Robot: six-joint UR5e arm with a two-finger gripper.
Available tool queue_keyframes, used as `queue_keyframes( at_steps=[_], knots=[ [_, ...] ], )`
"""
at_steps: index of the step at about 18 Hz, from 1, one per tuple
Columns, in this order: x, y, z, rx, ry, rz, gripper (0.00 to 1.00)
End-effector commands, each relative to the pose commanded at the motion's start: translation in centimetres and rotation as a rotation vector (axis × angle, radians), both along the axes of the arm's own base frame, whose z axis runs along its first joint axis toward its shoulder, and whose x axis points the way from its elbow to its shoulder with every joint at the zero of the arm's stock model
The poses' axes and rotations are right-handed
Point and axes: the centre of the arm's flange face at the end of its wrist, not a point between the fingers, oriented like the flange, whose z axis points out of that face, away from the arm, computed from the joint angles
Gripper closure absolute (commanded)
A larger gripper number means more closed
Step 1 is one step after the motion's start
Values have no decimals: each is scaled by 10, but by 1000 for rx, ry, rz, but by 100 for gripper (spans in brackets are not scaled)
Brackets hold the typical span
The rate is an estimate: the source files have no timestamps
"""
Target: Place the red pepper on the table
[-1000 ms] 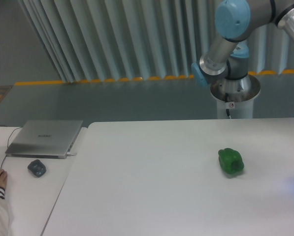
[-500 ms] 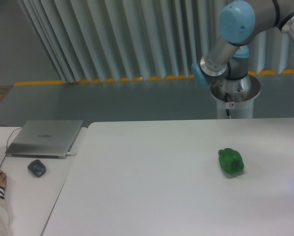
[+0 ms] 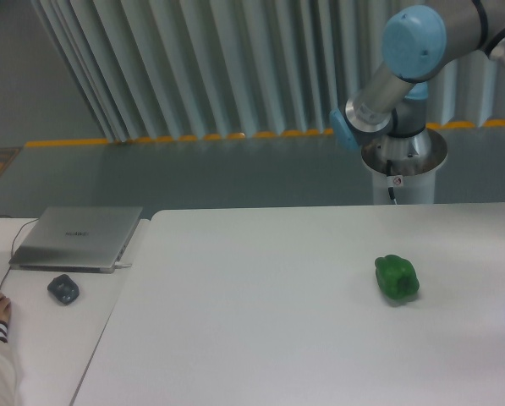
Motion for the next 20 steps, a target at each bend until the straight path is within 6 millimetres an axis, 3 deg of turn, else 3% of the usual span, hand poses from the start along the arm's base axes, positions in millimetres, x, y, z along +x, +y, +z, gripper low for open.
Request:
queue_keyframes(
  at_steps=[2,5,6,9,14,20],
  knots=[
    [1,0,-2,-1,-3,1,1],
    [1,0,-4,-5,-6,3,23],
    [2,0,-3,-7,-6,2,35],
    [2,0,-2,-8,-7,1,41],
    [2,-1,10,4,0,2,41],
    [5,-6,37,123,-54,-7,42]
  ],
)
